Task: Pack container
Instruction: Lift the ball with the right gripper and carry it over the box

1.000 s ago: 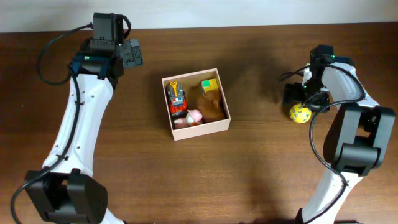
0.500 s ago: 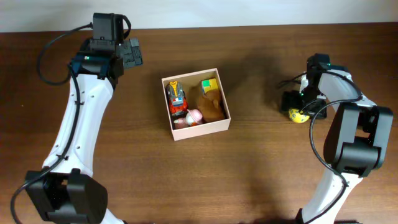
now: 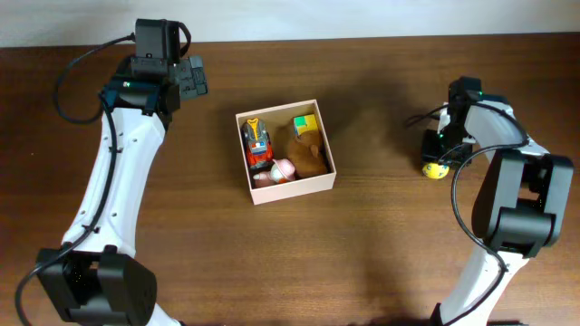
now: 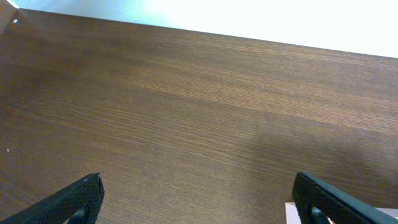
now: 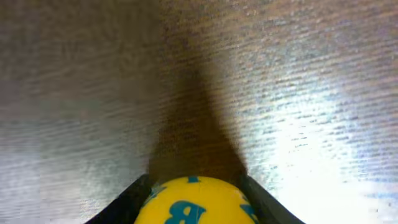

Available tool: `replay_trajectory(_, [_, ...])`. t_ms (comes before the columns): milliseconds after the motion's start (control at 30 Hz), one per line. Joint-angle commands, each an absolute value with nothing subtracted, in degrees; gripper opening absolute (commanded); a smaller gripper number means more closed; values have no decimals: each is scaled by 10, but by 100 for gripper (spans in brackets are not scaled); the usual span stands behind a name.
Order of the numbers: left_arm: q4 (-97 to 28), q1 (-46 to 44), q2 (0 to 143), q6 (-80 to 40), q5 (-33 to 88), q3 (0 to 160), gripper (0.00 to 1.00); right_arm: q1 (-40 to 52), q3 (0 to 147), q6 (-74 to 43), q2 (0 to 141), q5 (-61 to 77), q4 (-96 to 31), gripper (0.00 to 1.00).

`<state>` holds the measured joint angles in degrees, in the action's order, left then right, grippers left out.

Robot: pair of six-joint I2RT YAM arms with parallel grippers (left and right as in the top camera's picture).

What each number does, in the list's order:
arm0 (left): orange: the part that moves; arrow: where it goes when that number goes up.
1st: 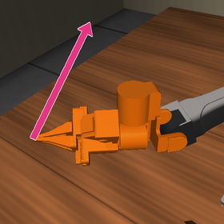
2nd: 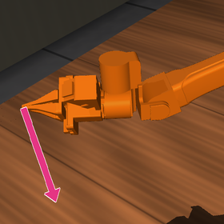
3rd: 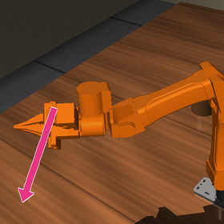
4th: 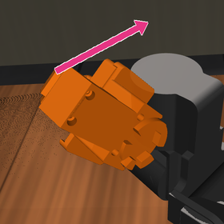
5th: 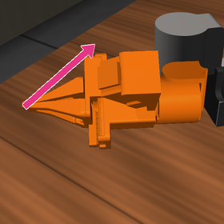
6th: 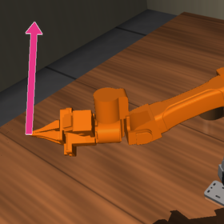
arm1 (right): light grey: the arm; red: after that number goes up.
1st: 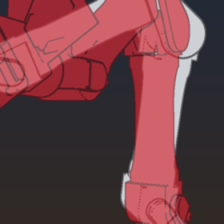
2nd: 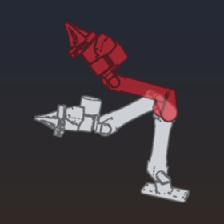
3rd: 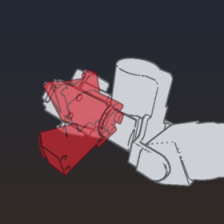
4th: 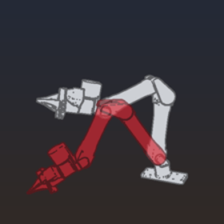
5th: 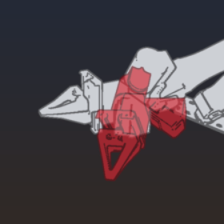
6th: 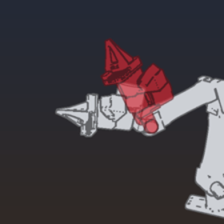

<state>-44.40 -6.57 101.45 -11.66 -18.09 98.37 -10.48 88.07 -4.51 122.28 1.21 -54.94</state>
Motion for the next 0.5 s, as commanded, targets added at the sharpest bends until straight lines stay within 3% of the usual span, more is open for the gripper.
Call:
replay_trajectory(0, [-445, -63, 1003, -124, -189, 990, 99, -104, 931, -49, 1222, 24, -568, 42])
replay_trajectory(233, [-445, -63, 1003, -124, -189, 990, 99, -67, 1120, -47, 1222, 30, -652, 41])
replay_trajectory(467, [-445, -63, 1003, -124, -189, 991, 99, 33, 1267, -47, 1222, 65, -686, 41])
